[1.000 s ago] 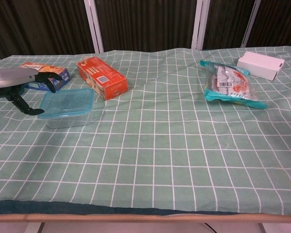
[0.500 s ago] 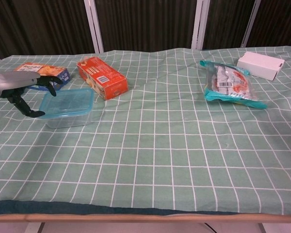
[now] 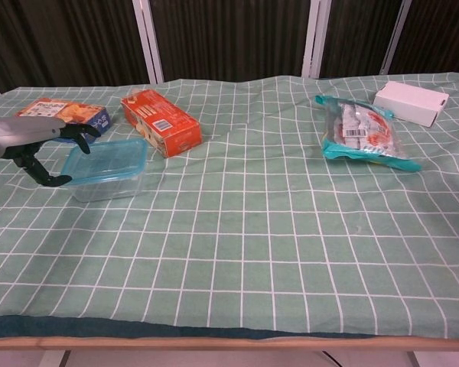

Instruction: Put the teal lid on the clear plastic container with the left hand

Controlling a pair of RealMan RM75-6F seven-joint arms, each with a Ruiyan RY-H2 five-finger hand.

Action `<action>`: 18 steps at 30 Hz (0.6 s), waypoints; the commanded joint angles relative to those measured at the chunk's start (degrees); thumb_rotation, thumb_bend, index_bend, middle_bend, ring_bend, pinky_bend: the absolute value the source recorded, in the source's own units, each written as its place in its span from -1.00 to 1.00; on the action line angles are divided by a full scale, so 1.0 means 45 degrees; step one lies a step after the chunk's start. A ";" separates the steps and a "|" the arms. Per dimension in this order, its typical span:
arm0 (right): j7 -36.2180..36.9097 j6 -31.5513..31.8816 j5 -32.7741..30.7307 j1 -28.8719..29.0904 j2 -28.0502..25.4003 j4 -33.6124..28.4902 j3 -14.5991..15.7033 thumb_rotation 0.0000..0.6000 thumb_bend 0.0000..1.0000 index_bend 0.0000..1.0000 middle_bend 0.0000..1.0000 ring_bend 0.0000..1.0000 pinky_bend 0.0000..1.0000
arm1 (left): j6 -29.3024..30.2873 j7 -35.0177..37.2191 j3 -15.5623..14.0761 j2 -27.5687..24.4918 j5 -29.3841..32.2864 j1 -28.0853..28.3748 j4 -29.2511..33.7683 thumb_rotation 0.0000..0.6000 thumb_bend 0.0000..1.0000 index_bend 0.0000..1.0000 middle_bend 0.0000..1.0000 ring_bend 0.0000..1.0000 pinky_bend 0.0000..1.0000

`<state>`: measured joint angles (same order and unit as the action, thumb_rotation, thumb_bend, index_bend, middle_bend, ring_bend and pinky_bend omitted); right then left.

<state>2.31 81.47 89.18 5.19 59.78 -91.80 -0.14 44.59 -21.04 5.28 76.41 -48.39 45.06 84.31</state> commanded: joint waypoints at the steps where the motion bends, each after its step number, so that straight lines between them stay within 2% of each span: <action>1: -0.0007 -0.0003 -0.0001 0.0010 -0.0004 -0.0018 -0.0012 1.00 -0.70 -1.00 -1.00 -1.00 -1.00 | -0.0003 -0.0057 -0.0031 0.0016 0.0062 0.0050 -0.0011 1.00 -0.22 -1.00 -0.58 -0.86 -1.00; 18: -0.0046 -0.0035 -0.0003 0.0006 0.0000 -0.0028 0.0009 1.00 -0.70 -1.00 -1.00 -1.00 -1.00 | -0.0275 -0.0308 -0.0423 0.0039 0.0562 0.0284 0.0000 1.00 -0.21 -1.00 -0.55 -0.84 -1.00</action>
<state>2.08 81.30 89.15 5.23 59.76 -91.95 -0.12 43.34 -22.39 3.43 76.61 -45.90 46.33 84.26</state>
